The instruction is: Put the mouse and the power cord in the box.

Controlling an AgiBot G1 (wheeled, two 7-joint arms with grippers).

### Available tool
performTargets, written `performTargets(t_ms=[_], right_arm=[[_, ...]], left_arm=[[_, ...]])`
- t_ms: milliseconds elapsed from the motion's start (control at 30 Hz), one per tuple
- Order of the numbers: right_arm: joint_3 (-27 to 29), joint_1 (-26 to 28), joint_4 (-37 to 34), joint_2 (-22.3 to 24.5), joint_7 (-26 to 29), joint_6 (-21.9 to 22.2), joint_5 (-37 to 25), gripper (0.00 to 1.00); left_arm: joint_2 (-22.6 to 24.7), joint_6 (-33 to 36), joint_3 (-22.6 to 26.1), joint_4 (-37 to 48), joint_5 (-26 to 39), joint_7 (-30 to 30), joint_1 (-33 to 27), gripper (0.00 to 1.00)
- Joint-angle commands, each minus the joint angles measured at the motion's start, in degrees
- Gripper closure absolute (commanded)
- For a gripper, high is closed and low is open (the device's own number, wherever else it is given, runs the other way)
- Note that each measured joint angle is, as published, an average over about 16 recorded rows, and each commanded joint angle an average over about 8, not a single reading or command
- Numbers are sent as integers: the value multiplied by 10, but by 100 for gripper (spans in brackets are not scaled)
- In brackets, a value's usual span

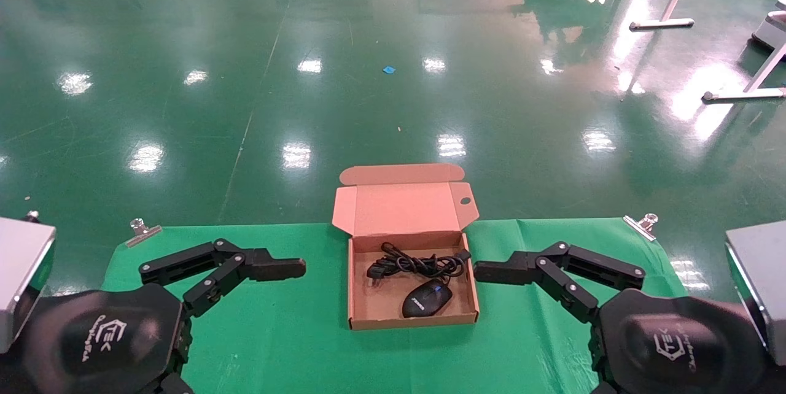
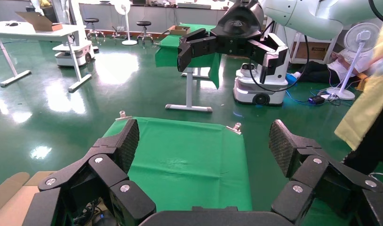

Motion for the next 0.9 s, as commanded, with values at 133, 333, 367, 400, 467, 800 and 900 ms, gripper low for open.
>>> performTargets(t_ms=[133,333,367,400,467,800,900], right_arm=[[-2,2,-2,-1,-1,1,-2,0],[-3,3,-3,-1,-1,1,-3,0],[-3,4,-3,-1,-1,1,-3,0],[-3,4,-4,-1,-1,1,-4,0],[-3,4,-4,-1,-1,1,-4,0],[-4,5,-4,-1,-2,1,-5,1],[-4,5,-5,-1,-2,1,-5,1]], left_arm=[[2,-2,2,2,2,0,-1,0],[3,-3,3,3,3,1,-2,0],[3,-3,3,3,3,1,-2,0],[3,-4,3,4,4,1,-2,0],[4,-4,4,4,4,1,-2,0],[4,-4,4,5,4,1,-3,0],[4,-4,5,5,5,1,-3,0]])
